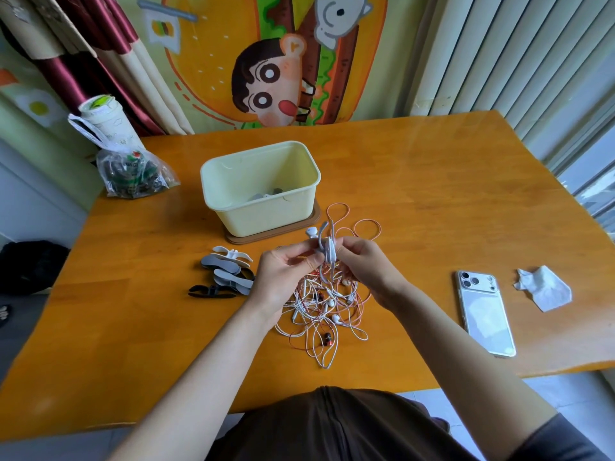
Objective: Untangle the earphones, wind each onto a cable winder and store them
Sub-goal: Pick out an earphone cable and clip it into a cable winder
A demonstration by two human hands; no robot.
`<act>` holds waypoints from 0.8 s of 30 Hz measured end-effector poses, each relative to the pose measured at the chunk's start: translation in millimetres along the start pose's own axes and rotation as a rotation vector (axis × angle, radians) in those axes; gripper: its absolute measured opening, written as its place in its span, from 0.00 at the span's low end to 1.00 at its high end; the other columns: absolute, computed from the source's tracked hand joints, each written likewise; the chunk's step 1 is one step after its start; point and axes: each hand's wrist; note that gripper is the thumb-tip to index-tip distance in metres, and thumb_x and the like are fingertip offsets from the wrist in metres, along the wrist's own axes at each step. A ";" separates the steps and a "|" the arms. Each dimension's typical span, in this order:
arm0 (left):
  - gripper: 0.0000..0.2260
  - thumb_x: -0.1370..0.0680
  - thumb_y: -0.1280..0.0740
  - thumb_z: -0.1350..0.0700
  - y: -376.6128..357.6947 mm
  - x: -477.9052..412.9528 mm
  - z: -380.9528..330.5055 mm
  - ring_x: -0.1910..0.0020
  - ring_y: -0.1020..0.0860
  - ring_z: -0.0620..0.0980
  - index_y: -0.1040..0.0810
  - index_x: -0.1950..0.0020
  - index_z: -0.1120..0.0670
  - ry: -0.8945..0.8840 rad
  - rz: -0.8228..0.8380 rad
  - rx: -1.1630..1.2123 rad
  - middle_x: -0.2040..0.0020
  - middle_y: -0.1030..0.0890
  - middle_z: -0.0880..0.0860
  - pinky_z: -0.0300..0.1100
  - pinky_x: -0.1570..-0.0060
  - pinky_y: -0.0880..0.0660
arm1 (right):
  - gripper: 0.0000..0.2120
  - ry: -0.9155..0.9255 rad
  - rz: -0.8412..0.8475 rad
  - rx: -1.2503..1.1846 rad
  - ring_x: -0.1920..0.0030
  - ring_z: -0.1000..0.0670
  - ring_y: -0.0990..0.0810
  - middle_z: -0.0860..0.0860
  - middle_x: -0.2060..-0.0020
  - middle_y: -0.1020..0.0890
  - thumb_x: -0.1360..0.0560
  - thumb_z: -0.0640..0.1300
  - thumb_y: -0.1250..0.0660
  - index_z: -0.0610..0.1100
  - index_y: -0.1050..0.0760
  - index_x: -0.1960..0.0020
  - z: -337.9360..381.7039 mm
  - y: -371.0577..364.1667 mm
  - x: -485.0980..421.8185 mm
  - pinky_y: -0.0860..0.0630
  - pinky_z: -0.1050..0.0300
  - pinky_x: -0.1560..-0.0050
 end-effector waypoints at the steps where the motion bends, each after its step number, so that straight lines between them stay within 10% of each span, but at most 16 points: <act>1: 0.13 0.30 0.30 0.57 -0.7 -0.1 0.0 0.43 0.20 0.45 0.17 0.45 0.52 0.016 -0.014 0.044 0.49 0.15 0.49 0.40 0.40 0.27 | 0.13 -0.008 0.001 -0.014 0.73 0.58 0.35 0.54 0.74 0.30 0.20 0.46 0.39 0.42 0.24 0.60 -0.3 -1.8 1.5 0.37 0.63 0.70; 14: 0.12 0.24 0.31 0.60 -1.6 -10.9 -2.1 0.48 0.19 0.48 0.20 0.41 0.57 0.118 -0.455 0.276 0.51 0.16 0.50 0.39 0.51 0.23 | 0.10 0.118 -0.068 0.279 0.77 0.61 0.32 0.56 0.72 0.28 0.21 0.43 0.37 0.38 0.22 0.55 -3.6 -21.8 12.0 0.38 0.70 0.75; 24: 0.15 0.27 0.28 0.64 13.4 -8.3 20.2 0.57 0.21 0.43 0.20 0.41 0.60 -0.188 -0.380 -0.507 0.52 0.19 0.51 0.24 0.60 0.27 | 0.11 0.202 0.035 0.462 0.76 0.59 0.32 0.54 0.72 0.27 0.21 0.45 0.38 0.41 0.21 0.55 13.6 -15.4 17.0 0.37 0.69 0.74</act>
Point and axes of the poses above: each hand's wrist, its own x-axis away from the middle knuckle, its own y-axis out of the back of the hand, z = x × y
